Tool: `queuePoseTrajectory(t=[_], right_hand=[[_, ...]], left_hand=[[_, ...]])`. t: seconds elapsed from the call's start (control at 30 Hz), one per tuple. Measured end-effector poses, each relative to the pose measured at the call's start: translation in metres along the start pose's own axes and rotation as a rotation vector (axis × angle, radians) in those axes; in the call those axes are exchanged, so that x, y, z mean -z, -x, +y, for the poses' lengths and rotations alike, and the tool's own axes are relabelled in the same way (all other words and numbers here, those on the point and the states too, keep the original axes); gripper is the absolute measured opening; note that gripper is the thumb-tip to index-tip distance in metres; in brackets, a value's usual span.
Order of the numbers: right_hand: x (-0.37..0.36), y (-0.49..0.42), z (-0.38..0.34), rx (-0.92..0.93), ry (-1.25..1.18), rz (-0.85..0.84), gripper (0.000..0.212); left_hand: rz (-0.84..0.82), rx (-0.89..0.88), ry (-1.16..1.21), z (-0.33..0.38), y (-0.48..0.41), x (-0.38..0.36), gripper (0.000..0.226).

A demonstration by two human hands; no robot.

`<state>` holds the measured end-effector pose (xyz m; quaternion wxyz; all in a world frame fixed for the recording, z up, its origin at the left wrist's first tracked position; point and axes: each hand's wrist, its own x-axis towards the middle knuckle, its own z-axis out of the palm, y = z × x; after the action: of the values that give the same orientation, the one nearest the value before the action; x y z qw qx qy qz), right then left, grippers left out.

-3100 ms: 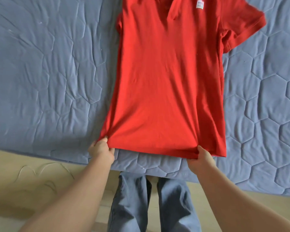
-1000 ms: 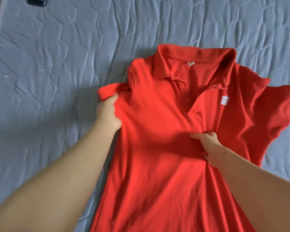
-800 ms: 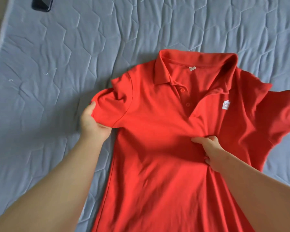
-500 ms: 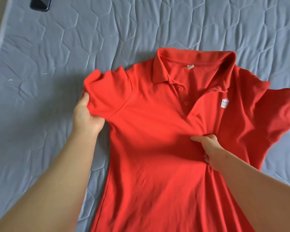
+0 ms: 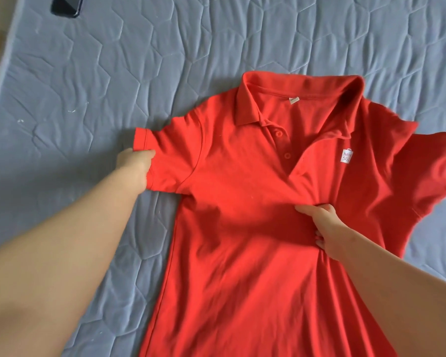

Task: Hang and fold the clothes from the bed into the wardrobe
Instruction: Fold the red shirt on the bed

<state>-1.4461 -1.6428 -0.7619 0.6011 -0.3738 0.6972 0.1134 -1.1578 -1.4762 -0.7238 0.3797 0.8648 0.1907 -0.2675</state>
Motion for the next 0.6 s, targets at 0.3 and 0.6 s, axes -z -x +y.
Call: queuePoseTrajectory(t=[0.3,0.6], right_hand=[[0.003,0.011,0.002,0.024,-0.007,-0.041,0.029],[0.047,0.023,0.023,0.412,-0.128,0.247,0.017]], left_hand=[[-0.029,-0.584,-0.756,-0.005,0.104,-0.087,0.071],[-0.097,-0.845,-0.986,-0.043,0.148,-0.130,0.081]])
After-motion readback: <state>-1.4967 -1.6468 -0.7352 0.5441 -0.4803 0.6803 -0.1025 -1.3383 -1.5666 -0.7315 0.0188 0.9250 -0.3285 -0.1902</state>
